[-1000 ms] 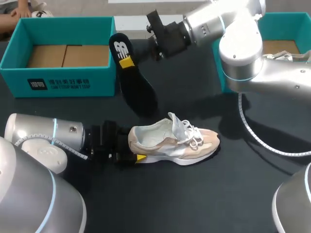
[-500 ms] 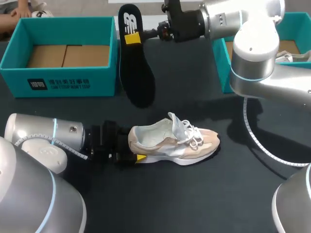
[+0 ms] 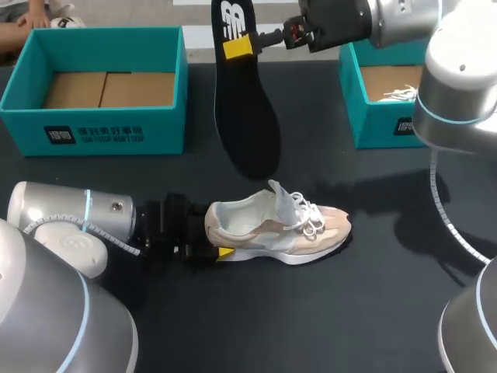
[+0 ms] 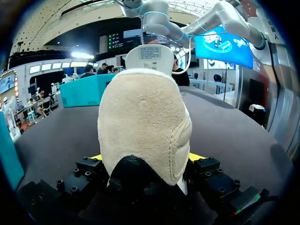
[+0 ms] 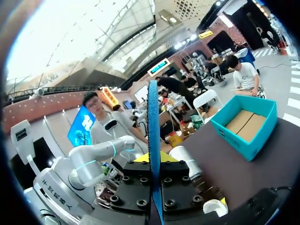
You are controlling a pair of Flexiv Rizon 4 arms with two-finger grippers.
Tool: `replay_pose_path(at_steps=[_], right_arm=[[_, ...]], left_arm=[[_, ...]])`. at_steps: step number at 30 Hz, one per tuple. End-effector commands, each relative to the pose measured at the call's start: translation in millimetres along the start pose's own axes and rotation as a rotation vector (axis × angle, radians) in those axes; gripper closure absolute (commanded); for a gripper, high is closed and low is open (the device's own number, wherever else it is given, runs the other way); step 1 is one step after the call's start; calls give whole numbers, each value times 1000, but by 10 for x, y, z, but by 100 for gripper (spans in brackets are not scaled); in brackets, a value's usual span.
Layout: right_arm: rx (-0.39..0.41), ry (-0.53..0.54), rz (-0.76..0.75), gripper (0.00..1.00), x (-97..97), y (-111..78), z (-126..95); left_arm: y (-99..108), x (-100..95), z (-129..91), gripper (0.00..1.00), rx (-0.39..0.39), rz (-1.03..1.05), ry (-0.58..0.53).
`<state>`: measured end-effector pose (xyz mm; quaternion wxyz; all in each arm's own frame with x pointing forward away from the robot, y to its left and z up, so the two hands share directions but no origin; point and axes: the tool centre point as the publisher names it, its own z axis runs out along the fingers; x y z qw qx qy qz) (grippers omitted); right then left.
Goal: Take the shoe out of the shoebox, open the shoe tongue, remove and reinsert the insole, then place the shoe into the shoebox
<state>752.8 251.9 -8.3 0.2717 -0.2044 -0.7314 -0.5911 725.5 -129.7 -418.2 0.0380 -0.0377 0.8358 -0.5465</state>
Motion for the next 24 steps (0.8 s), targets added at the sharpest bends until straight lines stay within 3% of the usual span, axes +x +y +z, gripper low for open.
replay_pose_path(at_steps=[1,13,24], right_arm=[[-16,-54,15,100,286,-86,-65],[-41,-76,53,100,750,-361,-144],[-32,-85,89,100,966,-515,-179]], left_arm=[[25,13,23,100,0,0,-2],[25,13,23,100,0,0,-2],[25,13,23,100,0,0,-2]])
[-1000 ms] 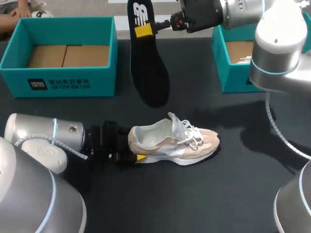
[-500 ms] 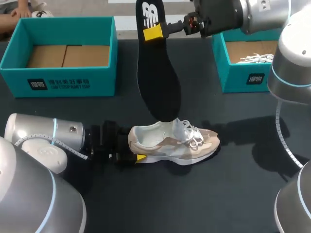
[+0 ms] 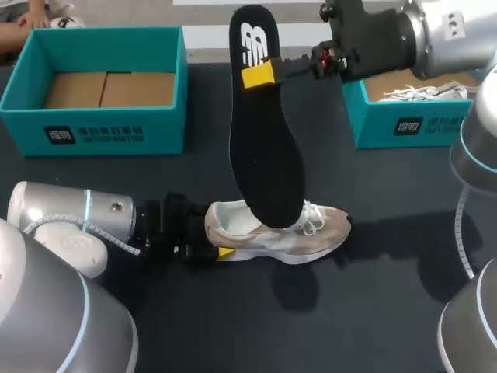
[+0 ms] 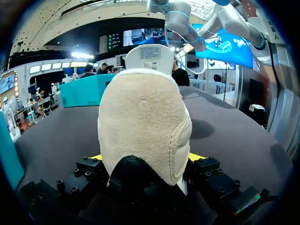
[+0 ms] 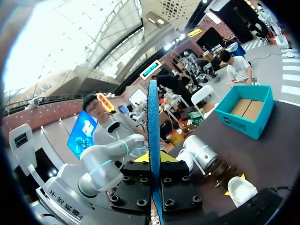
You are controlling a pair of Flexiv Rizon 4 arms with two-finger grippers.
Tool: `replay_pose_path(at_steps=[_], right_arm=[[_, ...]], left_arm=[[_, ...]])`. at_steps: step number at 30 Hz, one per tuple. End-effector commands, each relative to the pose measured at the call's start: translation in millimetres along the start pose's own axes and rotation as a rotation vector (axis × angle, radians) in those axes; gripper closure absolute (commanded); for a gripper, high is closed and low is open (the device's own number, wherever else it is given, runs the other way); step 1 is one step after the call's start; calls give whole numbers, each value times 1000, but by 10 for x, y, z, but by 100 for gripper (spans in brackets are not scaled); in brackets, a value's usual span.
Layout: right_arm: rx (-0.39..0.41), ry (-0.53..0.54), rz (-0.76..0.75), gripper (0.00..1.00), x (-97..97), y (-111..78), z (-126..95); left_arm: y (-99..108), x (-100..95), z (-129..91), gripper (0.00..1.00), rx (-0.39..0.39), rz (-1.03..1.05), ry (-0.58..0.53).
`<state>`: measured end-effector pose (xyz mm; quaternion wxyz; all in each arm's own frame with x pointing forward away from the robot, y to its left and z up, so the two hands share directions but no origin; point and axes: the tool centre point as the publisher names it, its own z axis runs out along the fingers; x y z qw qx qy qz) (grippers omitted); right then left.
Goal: Take the shoe out of the shoebox, open the shoe tongue, remove and reinsert the insole, then place the shoe into the shoebox
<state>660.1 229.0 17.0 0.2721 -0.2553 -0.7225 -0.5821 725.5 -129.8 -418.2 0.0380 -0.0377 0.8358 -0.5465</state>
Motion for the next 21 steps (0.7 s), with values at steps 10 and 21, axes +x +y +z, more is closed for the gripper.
replay_pose_path(at_steps=[10,21], right_arm=[[3,-28,26,100,103,-144,-84],[3,-28,26,100,103,-144,-84]], left_arm=[[24,13,23,100,0,0,-2],[24,13,23,100,0,0,-2]])
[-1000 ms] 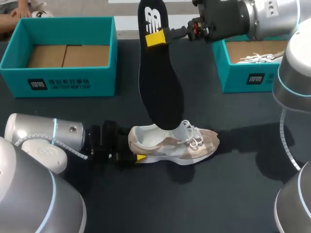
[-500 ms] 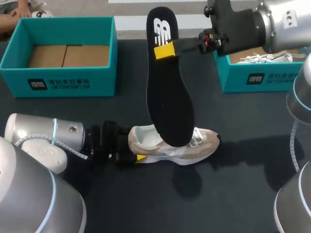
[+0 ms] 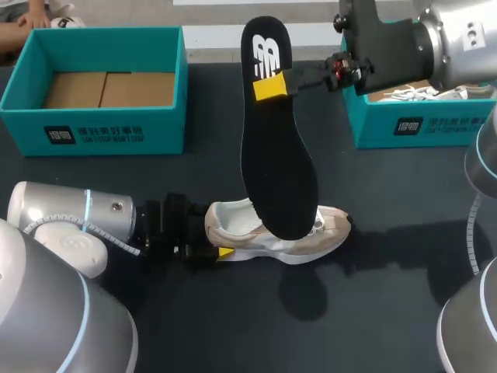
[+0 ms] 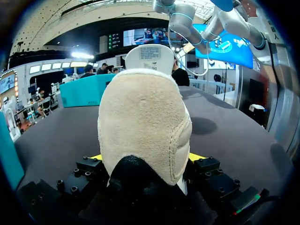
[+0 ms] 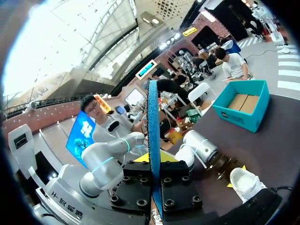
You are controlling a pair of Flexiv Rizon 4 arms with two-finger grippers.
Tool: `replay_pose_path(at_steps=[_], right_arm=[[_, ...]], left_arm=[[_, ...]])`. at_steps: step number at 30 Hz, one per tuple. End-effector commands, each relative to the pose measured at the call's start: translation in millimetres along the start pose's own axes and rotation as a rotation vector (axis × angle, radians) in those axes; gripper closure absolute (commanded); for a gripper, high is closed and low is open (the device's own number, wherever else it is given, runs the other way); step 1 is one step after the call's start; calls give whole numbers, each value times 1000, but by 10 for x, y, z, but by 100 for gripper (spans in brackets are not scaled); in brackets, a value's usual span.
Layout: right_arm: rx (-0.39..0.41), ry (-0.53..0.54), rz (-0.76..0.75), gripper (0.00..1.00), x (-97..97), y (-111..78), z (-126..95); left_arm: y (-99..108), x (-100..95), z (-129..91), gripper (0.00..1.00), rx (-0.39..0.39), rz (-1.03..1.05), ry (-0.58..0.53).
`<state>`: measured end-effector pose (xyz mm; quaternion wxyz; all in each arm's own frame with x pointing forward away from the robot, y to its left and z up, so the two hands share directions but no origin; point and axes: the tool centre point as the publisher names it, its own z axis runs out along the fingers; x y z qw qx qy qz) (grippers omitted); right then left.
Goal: Take the shoe out of the shoebox, open the shoe tongue, remove and reinsert the insole, then place the shoe into the shoebox
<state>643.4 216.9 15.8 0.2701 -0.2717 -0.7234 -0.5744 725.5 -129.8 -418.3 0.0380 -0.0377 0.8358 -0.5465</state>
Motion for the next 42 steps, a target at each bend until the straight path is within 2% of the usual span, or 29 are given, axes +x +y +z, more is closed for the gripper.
replay_pose_path(at_steps=[1,5,6,7,8,9,12,15,17,23,39,41,42], right_arm=[[1,-1,1,100,-2,2,16],[1,-1,1,100,-2,2,16],[1,-1,1,100,-2,2,16],[1,-1,1,100,-2,2,16],[1,-1,1,100,-2,2,16],[1,-1,1,100,-2,2,16],[1,-1,1,100,-2,2,16],[1,-1,1,100,-2,2,16],[1,-1,1,100,-2,2,16],[1,-1,1,100,-2,2,16],[1,-1,1,100,-2,2,16],[1,-1,1,100,-2,2,16],[1,-1,1,100,-2,2,16]], left_arm=[[24,13,23,100,0,0,-2],[24,13,23,100,0,0,-2],[8,40,-46,100,-24,-23,33],[-1,63,-115,69,-37,-11,18],[-1,78,-165,15,-54,-33,50],[9,81,-214,0,-58,-46,43],[23,52,-341,0,-100,-67,15],[-51,33,-435,0,-145,-50,-3],[-117,17,-478,0,-148,-44,3],[-293,-22,-617,0,-351,-54,-16],[-293,-22,-617,0,-351,-54,-16],[-405,-33,-589,0,-356,-75,22],[-454,-41,-573,0,-392,-77,14]])
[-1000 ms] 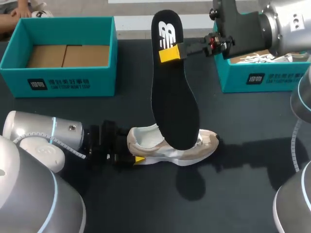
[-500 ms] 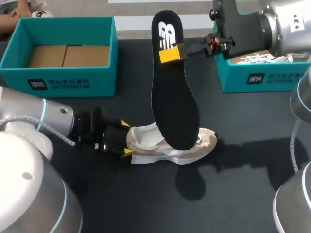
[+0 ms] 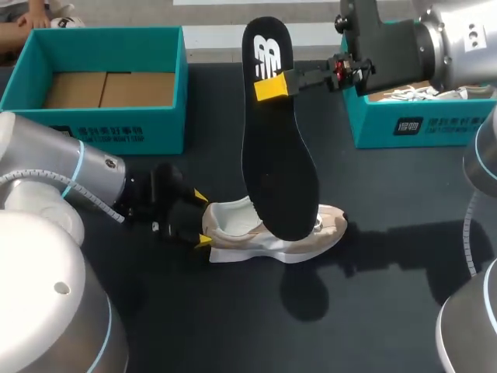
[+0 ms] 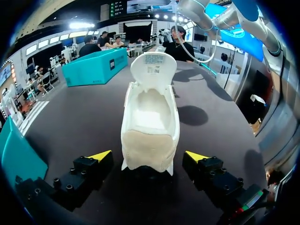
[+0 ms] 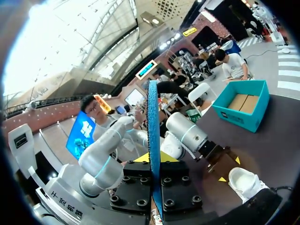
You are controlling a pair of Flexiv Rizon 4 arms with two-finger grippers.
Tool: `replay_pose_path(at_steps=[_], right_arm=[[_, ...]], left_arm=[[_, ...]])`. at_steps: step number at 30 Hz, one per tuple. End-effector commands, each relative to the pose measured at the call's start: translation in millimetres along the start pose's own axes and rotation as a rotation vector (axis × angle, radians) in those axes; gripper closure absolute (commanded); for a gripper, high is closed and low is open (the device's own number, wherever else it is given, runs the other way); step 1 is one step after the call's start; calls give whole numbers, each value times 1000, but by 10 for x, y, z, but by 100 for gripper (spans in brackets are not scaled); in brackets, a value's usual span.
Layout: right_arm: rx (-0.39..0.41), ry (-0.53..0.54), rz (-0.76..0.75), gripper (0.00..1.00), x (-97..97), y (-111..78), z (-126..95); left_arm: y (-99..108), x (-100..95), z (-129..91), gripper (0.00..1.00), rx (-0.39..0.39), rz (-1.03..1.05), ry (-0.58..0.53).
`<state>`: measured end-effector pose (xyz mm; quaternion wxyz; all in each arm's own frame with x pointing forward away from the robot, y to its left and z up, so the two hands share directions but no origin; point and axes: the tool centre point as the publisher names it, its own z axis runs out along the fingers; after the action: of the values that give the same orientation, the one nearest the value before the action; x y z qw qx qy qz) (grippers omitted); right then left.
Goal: Take the shoe out of the shoebox, open the shoe tongue, remove and reinsert the insole, then place the shoe into the shoebox
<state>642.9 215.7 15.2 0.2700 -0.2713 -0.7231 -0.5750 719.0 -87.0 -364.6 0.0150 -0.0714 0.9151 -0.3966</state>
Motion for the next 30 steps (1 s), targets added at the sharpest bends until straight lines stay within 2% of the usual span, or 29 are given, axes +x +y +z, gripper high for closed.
replay_pose_path(at_steps=[1,11,16,17,20,26,30], right_arm=[[2,-2,2,100,-1,13,26],[2,-2,2,100,-1,13,26],[2,-2,2,100,-1,13,26],[2,-2,2,100,-1,13,26],[2,-2,2,100,-1,13,26],[2,-2,2,100,-1,13,26],[2,-2,2,100,-1,13,26]], left_arm=[[-189,-47,-15,0,-94,-18,20],[-382,-104,-103,0,-379,-114,55],[-429,-110,-55,0,-534,-144,110],[-431,-118,-53,0,-579,-138,78],[-468,-93,-34,0,-662,-118,87],[-524,-51,-22,0,-784,-118,66],[-563,-27,2,0,-814,-117,58]])
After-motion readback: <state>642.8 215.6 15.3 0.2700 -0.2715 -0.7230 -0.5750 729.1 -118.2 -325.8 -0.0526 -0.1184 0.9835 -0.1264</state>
